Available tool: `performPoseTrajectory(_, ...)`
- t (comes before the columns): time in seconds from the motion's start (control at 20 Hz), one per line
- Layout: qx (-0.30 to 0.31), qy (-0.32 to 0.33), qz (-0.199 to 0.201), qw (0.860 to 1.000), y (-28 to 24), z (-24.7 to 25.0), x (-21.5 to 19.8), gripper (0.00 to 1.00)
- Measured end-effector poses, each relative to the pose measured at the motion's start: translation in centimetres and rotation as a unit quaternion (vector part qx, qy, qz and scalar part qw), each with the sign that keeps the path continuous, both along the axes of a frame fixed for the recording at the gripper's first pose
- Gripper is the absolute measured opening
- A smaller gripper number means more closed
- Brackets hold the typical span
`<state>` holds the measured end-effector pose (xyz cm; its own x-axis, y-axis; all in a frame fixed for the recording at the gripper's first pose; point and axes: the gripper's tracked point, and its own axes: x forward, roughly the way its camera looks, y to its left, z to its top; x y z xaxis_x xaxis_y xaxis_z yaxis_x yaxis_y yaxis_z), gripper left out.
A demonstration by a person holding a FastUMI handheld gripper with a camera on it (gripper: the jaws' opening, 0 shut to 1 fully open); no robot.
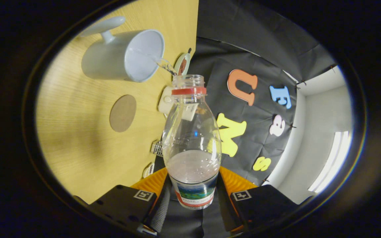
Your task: Take the bottle from table, then pour the juice into the cup, finally place the bottle on the coaster
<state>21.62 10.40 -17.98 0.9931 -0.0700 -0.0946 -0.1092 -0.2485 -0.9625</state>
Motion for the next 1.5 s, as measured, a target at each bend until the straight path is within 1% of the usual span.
performPoseTrajectory(0.45, -0.027, 0.006, 0.004, 1.000, -0.1, 0.2, 0.3, 0.71)
performPoseTrajectory(1.5, -0.069, 0.004, 0.024, 0.997, 1.4, 1.2, -0.3, 0.71)
